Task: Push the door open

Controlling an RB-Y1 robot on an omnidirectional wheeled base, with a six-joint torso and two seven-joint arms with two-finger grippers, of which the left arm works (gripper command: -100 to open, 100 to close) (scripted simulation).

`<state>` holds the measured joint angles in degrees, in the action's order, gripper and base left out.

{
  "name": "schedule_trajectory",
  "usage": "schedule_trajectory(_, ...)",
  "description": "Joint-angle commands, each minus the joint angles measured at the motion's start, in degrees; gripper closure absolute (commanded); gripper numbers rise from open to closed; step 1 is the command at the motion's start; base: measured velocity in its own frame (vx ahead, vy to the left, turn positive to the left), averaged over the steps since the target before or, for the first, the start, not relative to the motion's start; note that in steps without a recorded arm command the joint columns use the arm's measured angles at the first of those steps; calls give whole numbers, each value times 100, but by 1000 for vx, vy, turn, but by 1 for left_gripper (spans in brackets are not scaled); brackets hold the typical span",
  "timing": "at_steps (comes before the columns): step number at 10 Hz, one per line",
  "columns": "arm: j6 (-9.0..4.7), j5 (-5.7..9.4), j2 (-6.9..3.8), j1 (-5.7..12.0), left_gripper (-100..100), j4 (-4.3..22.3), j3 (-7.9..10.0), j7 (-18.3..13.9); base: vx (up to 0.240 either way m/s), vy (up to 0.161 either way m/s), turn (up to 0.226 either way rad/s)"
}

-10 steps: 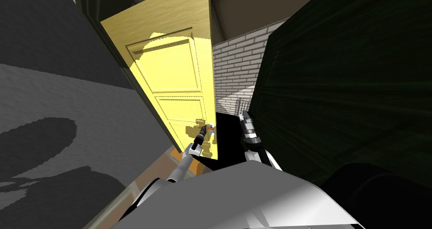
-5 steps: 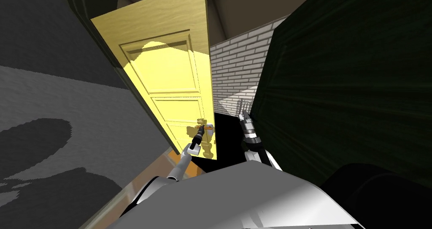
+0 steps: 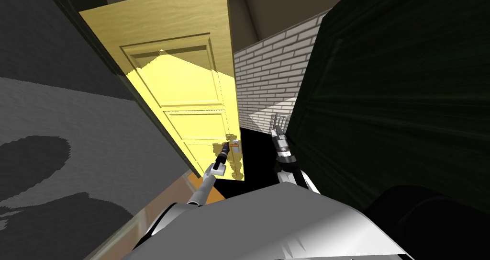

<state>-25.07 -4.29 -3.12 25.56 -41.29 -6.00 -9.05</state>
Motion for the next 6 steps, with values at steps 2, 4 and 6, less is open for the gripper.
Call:
schedule_trajectory(2, 0, 56, 3, 51, 100, 25, 213, 98, 132, -124, 61)
schedule_trajectory(4, 11, 95, 43, 55, 100, 35, 341, 153, 119, -180, 81)
schedule_trajectory(6, 20, 128, 90, 58, 100, 44, 448, 199, 130, -184, 88)
